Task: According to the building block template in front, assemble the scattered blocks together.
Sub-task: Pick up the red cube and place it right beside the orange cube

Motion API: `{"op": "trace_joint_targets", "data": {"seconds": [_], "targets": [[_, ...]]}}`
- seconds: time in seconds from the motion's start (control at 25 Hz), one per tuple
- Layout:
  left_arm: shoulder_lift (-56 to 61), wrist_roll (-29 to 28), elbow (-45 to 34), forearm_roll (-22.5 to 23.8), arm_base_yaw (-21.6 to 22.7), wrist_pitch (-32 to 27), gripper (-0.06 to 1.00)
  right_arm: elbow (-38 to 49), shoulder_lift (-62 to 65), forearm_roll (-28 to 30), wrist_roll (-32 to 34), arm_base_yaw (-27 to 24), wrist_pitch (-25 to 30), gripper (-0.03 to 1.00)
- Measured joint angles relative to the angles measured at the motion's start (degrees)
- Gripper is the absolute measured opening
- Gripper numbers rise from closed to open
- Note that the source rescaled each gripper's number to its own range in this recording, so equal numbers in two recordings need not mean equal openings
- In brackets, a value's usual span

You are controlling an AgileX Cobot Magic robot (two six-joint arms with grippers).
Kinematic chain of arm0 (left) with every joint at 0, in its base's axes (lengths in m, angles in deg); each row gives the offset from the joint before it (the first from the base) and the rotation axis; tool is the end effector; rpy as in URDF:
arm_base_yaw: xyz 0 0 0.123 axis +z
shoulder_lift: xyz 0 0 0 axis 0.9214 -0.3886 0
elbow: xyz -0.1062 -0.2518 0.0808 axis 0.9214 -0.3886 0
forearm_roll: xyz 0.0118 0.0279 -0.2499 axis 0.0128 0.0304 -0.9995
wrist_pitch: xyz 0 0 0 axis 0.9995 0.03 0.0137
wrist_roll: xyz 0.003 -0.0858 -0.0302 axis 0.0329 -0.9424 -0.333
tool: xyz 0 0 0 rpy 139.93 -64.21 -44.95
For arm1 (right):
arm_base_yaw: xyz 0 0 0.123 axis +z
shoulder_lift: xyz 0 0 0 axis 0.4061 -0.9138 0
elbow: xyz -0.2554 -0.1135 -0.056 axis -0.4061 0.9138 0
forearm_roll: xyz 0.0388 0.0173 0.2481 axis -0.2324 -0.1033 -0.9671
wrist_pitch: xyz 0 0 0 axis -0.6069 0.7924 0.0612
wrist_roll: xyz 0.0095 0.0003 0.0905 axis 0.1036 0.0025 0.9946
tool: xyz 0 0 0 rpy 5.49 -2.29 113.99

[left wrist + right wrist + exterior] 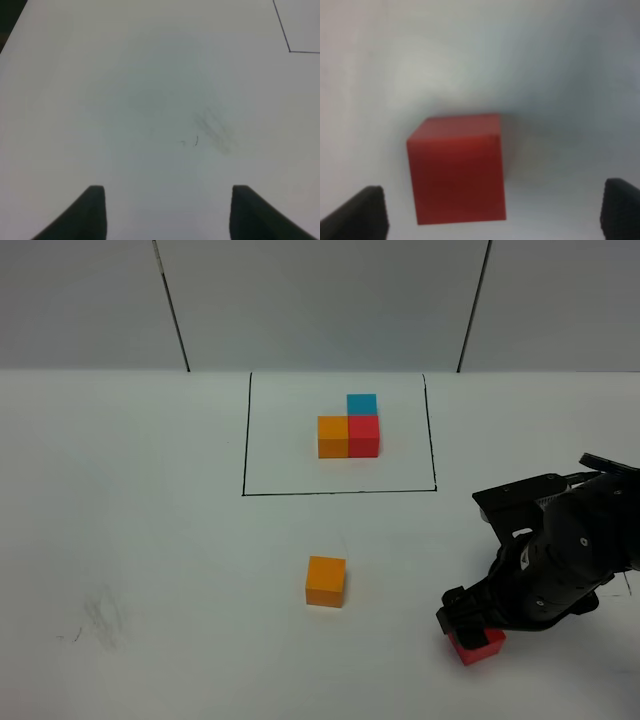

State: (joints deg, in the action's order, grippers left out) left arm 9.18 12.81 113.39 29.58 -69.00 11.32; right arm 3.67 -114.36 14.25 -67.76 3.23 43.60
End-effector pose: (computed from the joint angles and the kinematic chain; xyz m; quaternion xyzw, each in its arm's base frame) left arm -0.0069 0.0071 0.2788 -0.0275 0.8491 0.0105 0.5275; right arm 0.2526 0.1295 0.1580 -0.1613 0.9802 0.0336 0.1095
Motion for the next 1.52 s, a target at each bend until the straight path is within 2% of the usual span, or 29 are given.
{"op": "trace_joint_targets", "data": {"seconds": [1.0, 1.08, 1.12, 1.16, 1.24, 1.28, 1.52], "targets": [[0.00, 0.00, 0.00, 0.00, 0.00, 0.00, 0.21, -1.17, -7.96, -0.75, -0.21, 0.00, -3.19, 0.72], [0.00, 0.00, 0.00, 0.00, 0.00, 0.00, 0.21, -1.17, -8.00, -1.05, -0.21, 0.00, -3.34, 0.63], [0.00, 0.00, 0.00, 0.00, 0.00, 0.00, 0.21, -1.17, -8.00, -1.09, -0.21, 0.00, -3.34, 0.54], [0.00, 0.00, 0.00, 0.00, 0.00, 0.00, 0.21, -1.17, -8.00, -1.21, -0.21, 0.00, -3.34, 0.44], [0.00, 0.00, 0.00, 0.02, 0.00, 0.00, 0.21, -1.17, -8.00, -1.33, -0.21, 0.00, -3.41, 0.09], [0.00, 0.00, 0.00, 0.02, 0.00, 0.00, 0.21, -1.23, -8.00, -1.39, -0.28, 0.00, -3.41, 0.00], [0.00, 0.00, 0.00, 0.02, 0.00, 0.00, 0.21, -1.80, -5.89, -1.72, -6.95, 0.00, -1.50, 0.01]]}}
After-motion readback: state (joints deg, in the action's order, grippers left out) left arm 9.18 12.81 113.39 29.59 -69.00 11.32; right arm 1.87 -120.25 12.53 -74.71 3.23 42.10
